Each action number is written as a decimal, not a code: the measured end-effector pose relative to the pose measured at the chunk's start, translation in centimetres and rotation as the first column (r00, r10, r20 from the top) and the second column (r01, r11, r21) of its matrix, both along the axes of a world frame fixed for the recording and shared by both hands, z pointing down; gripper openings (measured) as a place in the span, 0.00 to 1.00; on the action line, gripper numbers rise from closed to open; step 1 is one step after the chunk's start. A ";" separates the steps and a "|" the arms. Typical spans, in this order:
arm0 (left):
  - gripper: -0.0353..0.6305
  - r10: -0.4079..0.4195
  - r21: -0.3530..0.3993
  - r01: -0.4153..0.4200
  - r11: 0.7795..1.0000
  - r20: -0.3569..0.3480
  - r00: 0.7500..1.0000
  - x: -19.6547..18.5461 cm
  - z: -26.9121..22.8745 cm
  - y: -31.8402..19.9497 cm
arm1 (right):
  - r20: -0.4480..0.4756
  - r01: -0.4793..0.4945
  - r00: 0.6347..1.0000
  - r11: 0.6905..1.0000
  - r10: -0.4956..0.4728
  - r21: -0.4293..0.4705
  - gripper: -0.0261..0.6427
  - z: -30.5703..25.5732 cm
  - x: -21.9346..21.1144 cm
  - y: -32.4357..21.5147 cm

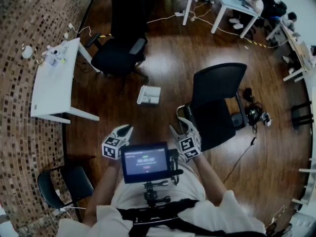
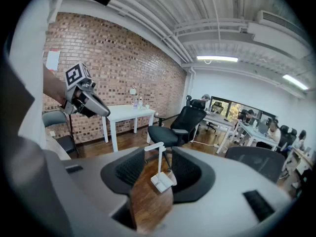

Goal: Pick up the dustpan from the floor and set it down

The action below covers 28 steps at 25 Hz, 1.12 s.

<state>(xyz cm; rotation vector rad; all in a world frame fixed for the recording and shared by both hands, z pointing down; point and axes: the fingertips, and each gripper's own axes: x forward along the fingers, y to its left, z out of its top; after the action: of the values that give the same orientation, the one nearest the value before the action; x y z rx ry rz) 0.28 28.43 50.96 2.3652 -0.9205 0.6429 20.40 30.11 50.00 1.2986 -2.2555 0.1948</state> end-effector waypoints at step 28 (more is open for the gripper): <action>0.09 -0.034 -0.119 0.029 0.993 -0.043 0.999 -1.5 1.4 2.8 | -0.035 0.048 0.998 0.988 -0.053 -0.145 0.31 2.5 -1.8 2.6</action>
<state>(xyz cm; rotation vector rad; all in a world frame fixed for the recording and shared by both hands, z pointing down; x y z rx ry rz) -1.18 31.26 52.35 2.2472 -0.8743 0.6125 18.62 32.69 52.46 1.1594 -2.1958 0.3060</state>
